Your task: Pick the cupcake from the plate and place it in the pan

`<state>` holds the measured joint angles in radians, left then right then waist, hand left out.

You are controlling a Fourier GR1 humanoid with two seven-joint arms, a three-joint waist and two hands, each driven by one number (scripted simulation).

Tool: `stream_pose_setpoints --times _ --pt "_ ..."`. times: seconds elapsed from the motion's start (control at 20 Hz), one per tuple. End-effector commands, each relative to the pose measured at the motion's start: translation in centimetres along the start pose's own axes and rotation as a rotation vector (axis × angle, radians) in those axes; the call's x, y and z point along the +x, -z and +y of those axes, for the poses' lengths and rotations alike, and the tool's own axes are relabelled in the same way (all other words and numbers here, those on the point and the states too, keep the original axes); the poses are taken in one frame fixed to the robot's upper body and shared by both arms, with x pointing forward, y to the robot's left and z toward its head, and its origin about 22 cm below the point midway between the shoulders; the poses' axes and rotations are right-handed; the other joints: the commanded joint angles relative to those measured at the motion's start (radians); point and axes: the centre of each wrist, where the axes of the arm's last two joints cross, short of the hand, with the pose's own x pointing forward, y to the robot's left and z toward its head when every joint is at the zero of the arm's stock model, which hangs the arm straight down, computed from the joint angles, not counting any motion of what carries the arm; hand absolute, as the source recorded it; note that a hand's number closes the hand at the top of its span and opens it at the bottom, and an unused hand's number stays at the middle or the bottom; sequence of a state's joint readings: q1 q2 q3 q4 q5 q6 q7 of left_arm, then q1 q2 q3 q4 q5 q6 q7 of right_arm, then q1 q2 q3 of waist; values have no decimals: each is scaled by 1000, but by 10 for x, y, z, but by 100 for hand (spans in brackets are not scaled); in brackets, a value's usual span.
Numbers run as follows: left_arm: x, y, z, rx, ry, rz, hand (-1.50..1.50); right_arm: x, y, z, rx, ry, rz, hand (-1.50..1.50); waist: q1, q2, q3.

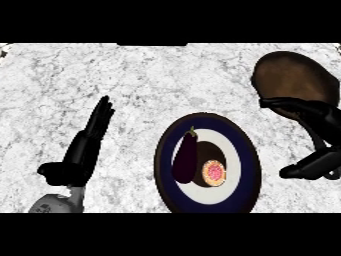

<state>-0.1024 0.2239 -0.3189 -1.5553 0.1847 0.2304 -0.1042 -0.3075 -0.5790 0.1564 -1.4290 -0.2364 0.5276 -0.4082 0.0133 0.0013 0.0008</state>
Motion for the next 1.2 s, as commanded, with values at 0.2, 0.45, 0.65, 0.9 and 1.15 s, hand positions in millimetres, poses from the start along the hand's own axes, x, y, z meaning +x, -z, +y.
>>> stream_pose_setpoints --times 0.2,0.45,0.65,0.9,1.15 --pt "7 -2 4 0 15 -15 0 24 32 -11 226 -229 33 -150 -5 -1 -1" --pt "12 -2 7 -24 -15 0 0 44 69 19 358 -366 120 -150 -4 -3 -1" --pt "-13 -10 -1 -3 1 10 0 54 88 43 525 -514 200 -150 -5 -2 -2" --pt "-10 -9 0 -3 -8 -1 0 40 87 81 648 -657 256 -150 -8 -2 -1" --pt "-10 -8 -7 9 -15 1 0 17 85 108 705 -736 313 -150 -8 -1 -1"
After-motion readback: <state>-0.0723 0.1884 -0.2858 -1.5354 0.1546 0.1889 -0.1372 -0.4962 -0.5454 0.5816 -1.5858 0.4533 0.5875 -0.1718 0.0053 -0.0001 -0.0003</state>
